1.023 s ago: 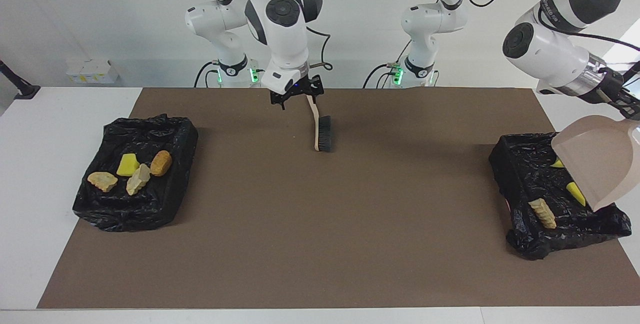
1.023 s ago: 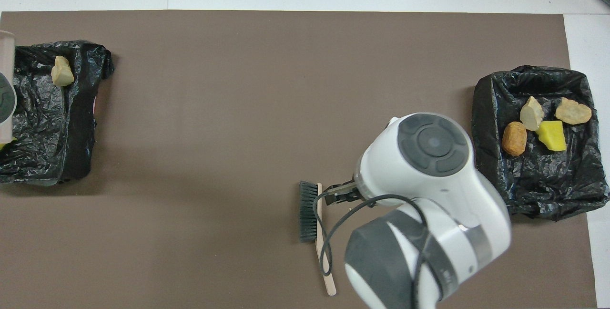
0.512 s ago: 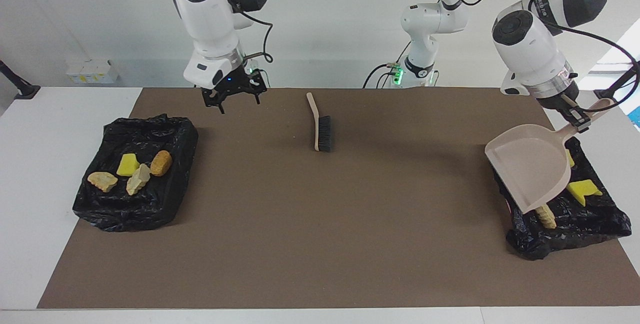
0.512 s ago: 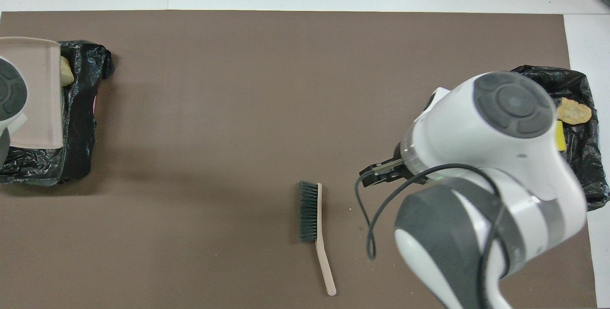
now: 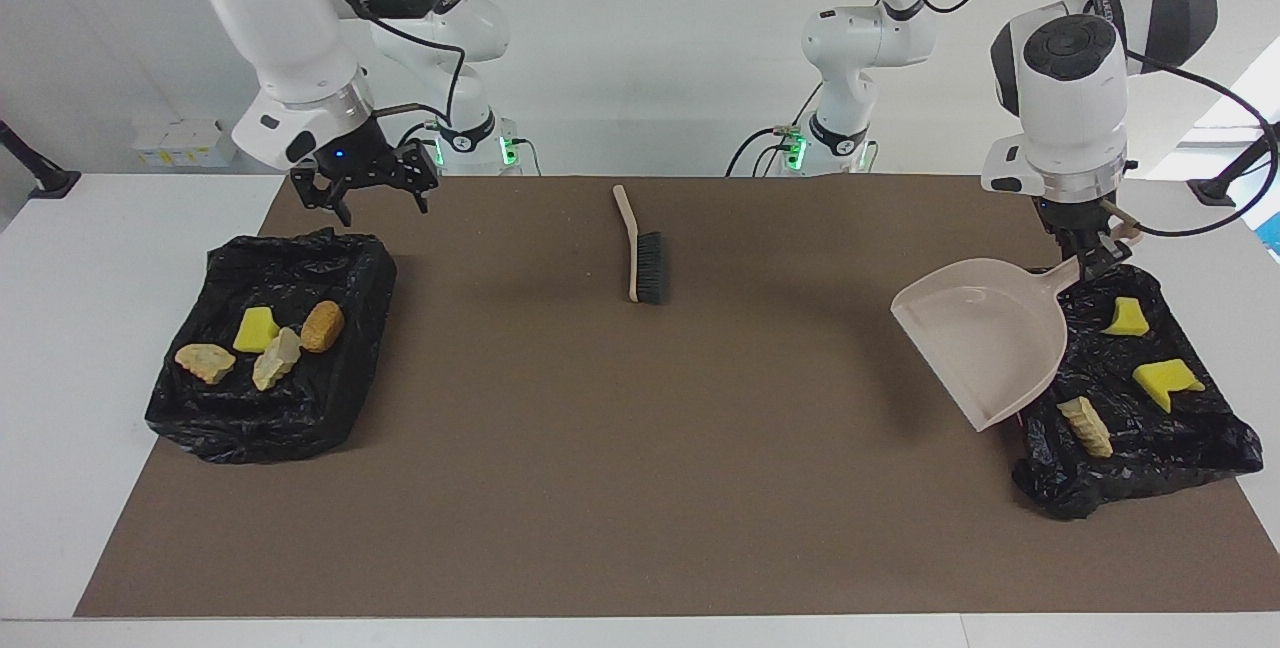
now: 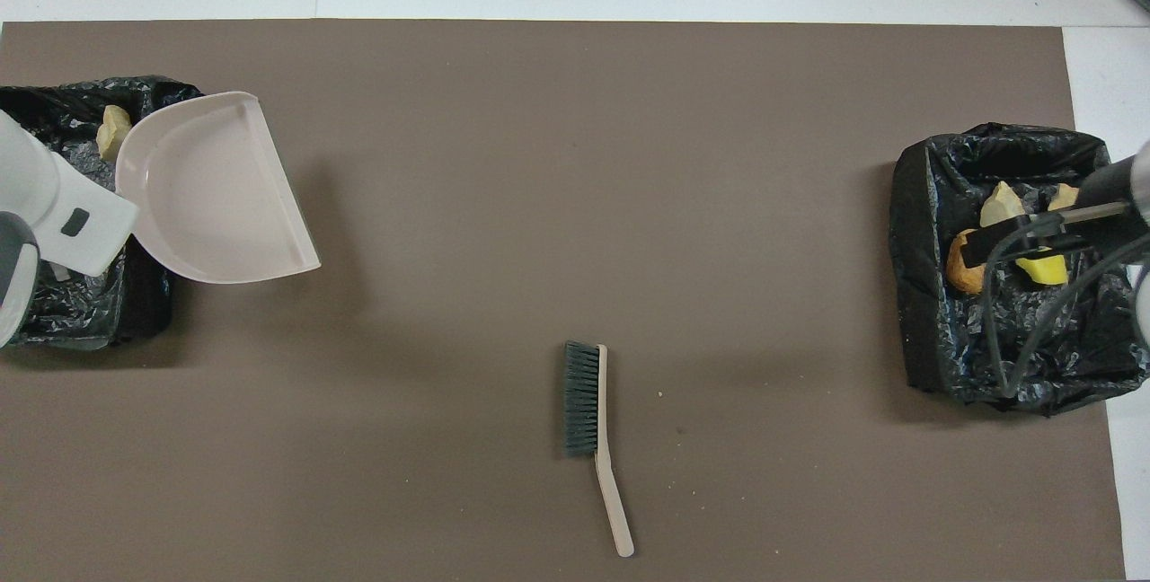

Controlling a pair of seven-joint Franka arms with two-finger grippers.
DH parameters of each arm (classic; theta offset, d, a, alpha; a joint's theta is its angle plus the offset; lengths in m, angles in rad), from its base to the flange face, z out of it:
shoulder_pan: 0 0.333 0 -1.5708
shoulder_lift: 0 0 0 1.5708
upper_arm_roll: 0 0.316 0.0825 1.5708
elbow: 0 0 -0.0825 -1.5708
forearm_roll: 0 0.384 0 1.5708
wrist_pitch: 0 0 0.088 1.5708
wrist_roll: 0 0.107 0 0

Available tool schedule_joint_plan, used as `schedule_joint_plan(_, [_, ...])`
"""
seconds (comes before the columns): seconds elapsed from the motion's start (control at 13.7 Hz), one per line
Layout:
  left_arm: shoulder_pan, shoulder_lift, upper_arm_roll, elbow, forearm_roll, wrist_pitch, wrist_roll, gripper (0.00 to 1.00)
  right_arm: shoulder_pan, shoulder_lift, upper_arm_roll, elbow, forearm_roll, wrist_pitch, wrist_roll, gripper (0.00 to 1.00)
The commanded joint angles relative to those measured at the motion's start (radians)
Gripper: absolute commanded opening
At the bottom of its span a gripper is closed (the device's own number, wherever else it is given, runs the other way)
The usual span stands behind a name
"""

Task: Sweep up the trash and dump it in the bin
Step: 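Bring the dustpan back toward the table center with the left gripper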

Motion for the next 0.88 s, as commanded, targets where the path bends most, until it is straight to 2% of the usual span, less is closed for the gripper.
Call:
schedule_joint_plan(0.0, [-0.022, -0.009, 0.008, -0.027, -0.105, 0.012, -0.140, 0.00, -0.005, -0.004, -0.016, 0.019, -0.002, -0.044, 0.001, 1.00])
schedule_joint_plan(0.15, [-0.048, -0.001, 0.008, -0.051, -0.164, 0.057, -0.261, 0.00, -0.008, -0.001, -0.028, 0.077, -0.001, -0.103, 0.033, 1.00])
schedule_joint_plan(0.37, [-0.123, 0.060, 0.006, -0.058, -0.188, 0.074, -0.510, 0.00, -0.002, -0.017, -0.030, 0.062, -0.006, -0.094, 0.036, 1.00])
schedule_joint_plan(0.58, [-0.193, 0.103, 0.006, -0.058, -0.288, 0.138, -0.808, 0.00, 0.006, -0.025, -0.028, 0.049, -0.009, -0.090, 0.036, 1.00])
schedule_joint_plan(0.8, [-0.275, 0.143, 0.008, -0.049, -0.305, 0.173, -0.947, 0.00, 0.005, -0.025, -0.028, 0.050, -0.013, -0.088, 0.036, 1.00])
